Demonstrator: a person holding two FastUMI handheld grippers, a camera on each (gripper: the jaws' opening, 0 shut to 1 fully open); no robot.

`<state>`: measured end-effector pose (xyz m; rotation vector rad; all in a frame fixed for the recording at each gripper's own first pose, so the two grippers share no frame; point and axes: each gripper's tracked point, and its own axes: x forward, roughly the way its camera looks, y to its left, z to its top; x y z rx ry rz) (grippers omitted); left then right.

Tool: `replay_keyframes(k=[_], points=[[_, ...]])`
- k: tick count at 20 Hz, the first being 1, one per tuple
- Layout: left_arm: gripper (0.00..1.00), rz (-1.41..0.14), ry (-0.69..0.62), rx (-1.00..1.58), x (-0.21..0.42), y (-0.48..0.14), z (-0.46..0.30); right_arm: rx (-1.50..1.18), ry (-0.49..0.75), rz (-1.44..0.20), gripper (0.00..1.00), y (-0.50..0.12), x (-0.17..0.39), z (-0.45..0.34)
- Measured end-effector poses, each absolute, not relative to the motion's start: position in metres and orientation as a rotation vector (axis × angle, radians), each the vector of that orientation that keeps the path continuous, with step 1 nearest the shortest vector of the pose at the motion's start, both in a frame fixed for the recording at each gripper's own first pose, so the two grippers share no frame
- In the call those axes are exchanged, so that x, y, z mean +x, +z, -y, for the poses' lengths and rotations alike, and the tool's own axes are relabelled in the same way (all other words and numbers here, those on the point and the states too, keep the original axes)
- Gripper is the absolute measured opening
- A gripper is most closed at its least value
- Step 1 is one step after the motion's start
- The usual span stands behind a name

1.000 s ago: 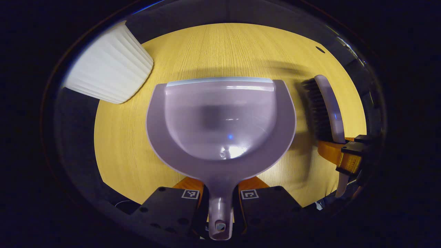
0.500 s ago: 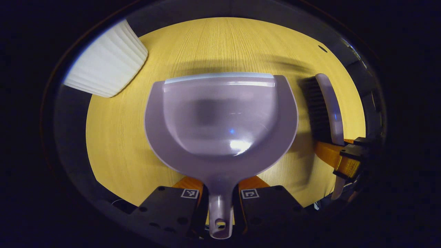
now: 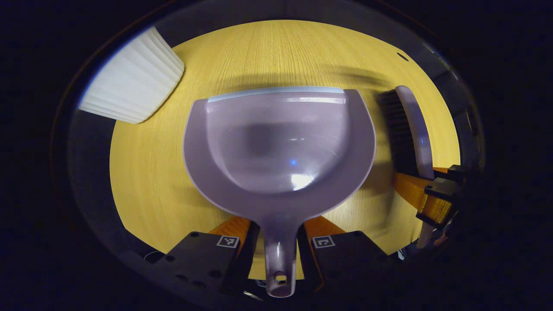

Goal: Pick up the small broom and dustpan from the desktop, sweep the trash into the dustpan with the broom, and then empty the trash into the garbage bin.

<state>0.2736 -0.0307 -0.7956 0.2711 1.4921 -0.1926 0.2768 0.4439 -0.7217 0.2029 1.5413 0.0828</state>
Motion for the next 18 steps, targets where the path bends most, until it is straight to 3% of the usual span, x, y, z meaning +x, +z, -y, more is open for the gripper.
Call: replay_keyframes(k=[1, 3, 5, 6, 7, 10, 11, 12, 18], points=[[0.48, -1.49, -0.189, 0.282, 0.273, -0.795, 0.029, 0.201, 0.085, -1.541, 0.57, -0.722, 0.276, -0.443], [0.59, -1.485, -0.178, 0.297, 0.272, -0.794, 0.026, 0.192, 0.079, -1.541, 0.61, -0.723, 0.275, -0.44], [0.67, -1.473, -0.162, 0.299, 0.272, -0.792, 0.024, 0.192, 0.066, -1.536, 0.76, -0.722, 0.275, -0.436], [0.71, -1.464, -0.16, 0.298, 0.272, -0.79, 0.024, 0.194, 0.063, -1.527, 0.76, -0.718, 0.276, -0.434], [0.71, -1.455, -0.158, 0.302, 0.273, -0.789, 0.024, 0.191, 0.059, -1.524, 0.99, -0.725, 0.274, -0.433], [0.71, -1.431, -0.174, 0.317, 0.274, -0.779, 0.028, 0.197, 0.063, -1.513, 1.0, -0.713, 0.274, -0.432], [0.71, -1.419, -0.176, 0.331, 0.275, -0.775, 0.029, 0.2, 0.059, -1.504, 0.94, -0.712, 0.275, -0.432], [0.72, -1.409, -0.185, 0.34, 0.275, -0.771, 0.032, 0.204, 0.056, -1.498, 1.0, -0.709, 0.274, -0.432], [0.71, -1.329, -0.215, 0.374, 0.277, -0.739, 0.038, 0.215, 0.048, -1.433, 1.0, -0.681, 0.274, -0.423]])
